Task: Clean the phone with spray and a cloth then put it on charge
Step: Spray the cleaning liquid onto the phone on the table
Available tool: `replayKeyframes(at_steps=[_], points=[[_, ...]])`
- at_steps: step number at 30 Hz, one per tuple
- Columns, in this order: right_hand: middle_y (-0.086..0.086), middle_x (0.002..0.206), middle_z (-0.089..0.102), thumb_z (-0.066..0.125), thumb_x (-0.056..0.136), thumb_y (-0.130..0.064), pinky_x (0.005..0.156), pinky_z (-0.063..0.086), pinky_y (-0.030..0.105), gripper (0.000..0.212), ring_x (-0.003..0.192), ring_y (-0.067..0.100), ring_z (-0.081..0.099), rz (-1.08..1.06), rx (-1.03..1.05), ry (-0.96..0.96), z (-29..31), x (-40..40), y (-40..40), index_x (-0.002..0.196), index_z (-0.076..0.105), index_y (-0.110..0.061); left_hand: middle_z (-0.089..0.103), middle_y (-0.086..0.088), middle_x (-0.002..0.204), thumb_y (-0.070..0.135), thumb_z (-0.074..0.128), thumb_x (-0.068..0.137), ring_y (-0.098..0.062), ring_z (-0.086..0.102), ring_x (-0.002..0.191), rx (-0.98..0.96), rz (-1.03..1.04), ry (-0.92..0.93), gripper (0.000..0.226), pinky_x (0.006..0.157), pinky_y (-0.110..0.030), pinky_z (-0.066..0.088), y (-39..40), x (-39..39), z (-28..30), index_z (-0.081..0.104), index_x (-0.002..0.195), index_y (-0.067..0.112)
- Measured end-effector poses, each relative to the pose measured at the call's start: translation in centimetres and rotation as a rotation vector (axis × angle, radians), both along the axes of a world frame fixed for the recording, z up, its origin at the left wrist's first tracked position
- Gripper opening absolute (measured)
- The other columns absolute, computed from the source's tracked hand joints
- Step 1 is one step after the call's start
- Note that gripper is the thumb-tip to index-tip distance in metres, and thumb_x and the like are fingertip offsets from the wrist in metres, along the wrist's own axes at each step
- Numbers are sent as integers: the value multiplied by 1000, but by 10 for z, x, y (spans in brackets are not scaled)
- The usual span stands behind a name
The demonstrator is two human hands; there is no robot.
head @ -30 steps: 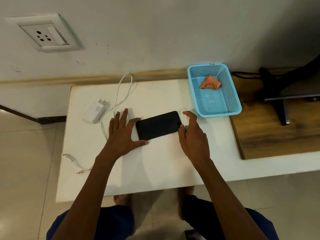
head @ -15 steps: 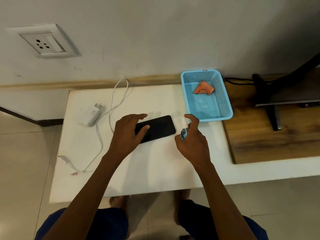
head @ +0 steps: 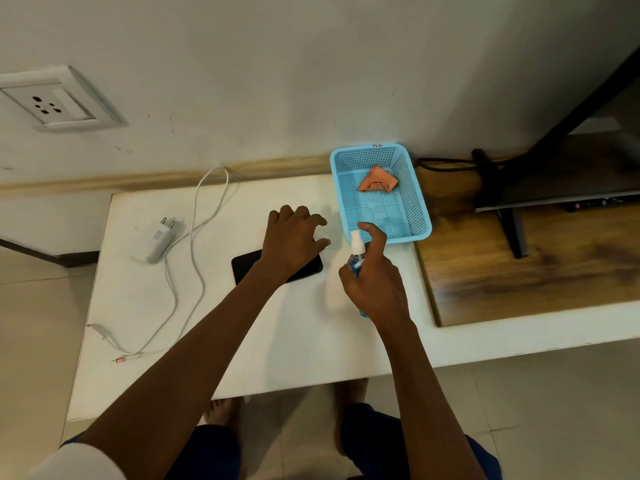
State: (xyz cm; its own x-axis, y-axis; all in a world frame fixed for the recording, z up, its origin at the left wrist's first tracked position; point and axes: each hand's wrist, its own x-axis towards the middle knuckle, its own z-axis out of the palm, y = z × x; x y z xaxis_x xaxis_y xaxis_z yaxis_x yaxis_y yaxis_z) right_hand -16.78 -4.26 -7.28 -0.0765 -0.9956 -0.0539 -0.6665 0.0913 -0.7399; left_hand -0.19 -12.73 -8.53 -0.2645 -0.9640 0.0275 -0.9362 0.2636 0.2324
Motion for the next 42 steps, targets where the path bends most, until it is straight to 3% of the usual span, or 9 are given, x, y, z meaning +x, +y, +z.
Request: replayKeyframes(at_steps=[6, 8, 12, 16, 21, 24, 32, 38, 42], points=[[-8, 108, 58, 71, 88, -22, 68, 54, 20, 75, 74, 10, 66, 44, 54, -144, -1, -4, -2, 136, 18, -45, 69, 9, 94, 47, 59, 91, -21, 55, 98, -34, 61, 39, 26, 84, -35, 33, 1, -5, 6, 69, 108, 31], [-4, 110, 60, 72, 88, -27, 76, 56, 24, 72, 82, 10, 67, 18, 56, -226, 0, -5, -4, 135, 20, -45, 67, 14, 87, 47, 61, 90, -13, 55, 91, -8, 216, 278, 21, 81, -30, 32, 4, -6, 18, 66, 104, 32], [-1, 126, 59, 74, 87, -33, 89, 59, 36, 66, 96, 9, 66, -43, 10, -364, 8, -6, -8, 138, 33, -36, 70, 15, 92, 36, 65, 90, -6, 65, 87, 259, 484, 1043, 13, 71, -14, 45, 13, -15, 52, 61, 100, 28], [-2, 142, 52, 70, 83, -44, 83, 61, 36, 63, 106, 16, 65, -123, -94, -462, 18, -7, -8, 137, 38, -48, 72, 12, 90, 32, 59, 95, -7, 61, 84, 359, 424, 1312, 17, 72, -22, 43, 17, -23, 80, 67, 110, 33], [-14, 138, 50, 69, 82, -41, 78, 62, 29, 70, 108, 3, 64, -183, -169, -538, 24, -15, -9, 144, 39, -33, 74, 6, 101, 30, 65, 93, -10, 60, 87, 379, 384, 1381, 22, 73, -24, 45, 16, -39, 95, 68, 113, 22], [-22, 130, 51, 72, 77, -45, 78, 62, 28, 63, 109, -11, 59, -225, -193, -495, 24, -18, -11, 132, 47, -24, 74, 13, 99, 28, 69, 90, -3, 64, 83, 406, 388, 1385, 22, 67, -17, 49, 12, -50, 98, 65, 108, 17], [10, 129, 66, 73, 85, -39, 70, 59, 23, 52, 109, 14, 66, -226, -419, -137, 23, -27, -8, 127, 61, -10, 71, 3, 116, 30, 69, 91, -12, 65, 97, 423, 331, 1347, 23, 64, -9, 49, 11, -67, 95, 67, 112, 20], [9, 128, 67, 74, 85, -41, 72, 63, 32, 55, 108, 22, 70, -232, -406, -34, 27, -33, -6, 128, 61, -10, 71, 1, 114, 19, 71, 89, 4, 68, 87, 388, 246, 1326, 20, 65, -7, 48, 11, -72, 94, 68, 108, 13], [3, 128, 65, 66, 82, -56, 77, 62, 29, 62, 107, 17, 69, -296, -331, -96, 31, -36, -7, 128, 56, -17, 72, 8, 108, 35, 68, 92, 2, 65, 94, 274, 201, 1135, 23, 71, -6, 47, 7, -72, 93, 69, 100, 13]])
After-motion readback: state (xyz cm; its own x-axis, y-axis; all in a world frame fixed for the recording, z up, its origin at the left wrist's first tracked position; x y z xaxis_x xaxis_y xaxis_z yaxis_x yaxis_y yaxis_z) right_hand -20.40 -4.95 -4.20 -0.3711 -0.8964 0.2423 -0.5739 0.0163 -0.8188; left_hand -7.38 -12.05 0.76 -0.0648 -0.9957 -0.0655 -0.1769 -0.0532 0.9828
